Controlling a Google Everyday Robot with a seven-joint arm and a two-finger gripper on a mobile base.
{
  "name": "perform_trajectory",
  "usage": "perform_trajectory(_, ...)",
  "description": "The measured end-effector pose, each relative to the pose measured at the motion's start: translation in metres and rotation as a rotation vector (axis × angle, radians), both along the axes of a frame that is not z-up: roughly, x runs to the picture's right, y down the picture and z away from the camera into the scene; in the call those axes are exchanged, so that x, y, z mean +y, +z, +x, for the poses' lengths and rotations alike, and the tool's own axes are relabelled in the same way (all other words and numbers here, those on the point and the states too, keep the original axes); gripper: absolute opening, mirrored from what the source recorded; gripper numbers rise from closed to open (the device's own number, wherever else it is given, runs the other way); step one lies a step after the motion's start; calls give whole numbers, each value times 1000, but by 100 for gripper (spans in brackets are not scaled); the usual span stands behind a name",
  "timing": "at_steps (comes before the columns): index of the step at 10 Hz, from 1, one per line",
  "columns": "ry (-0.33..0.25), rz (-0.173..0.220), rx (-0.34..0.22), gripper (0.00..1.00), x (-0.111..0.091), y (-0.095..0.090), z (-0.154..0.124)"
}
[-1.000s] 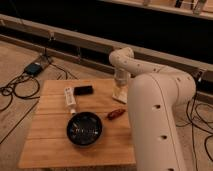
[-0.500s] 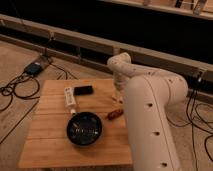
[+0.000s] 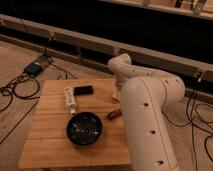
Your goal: Wipe the white sponge on the table
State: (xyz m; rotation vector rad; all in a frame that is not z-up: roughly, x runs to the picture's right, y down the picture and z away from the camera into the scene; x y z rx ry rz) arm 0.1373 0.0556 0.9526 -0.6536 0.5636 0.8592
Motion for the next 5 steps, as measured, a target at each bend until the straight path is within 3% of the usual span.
perform_trajectory(2,3,3,22,62,1,3,4)
perform_trajectory(5,21,0,52,34,3,3,9)
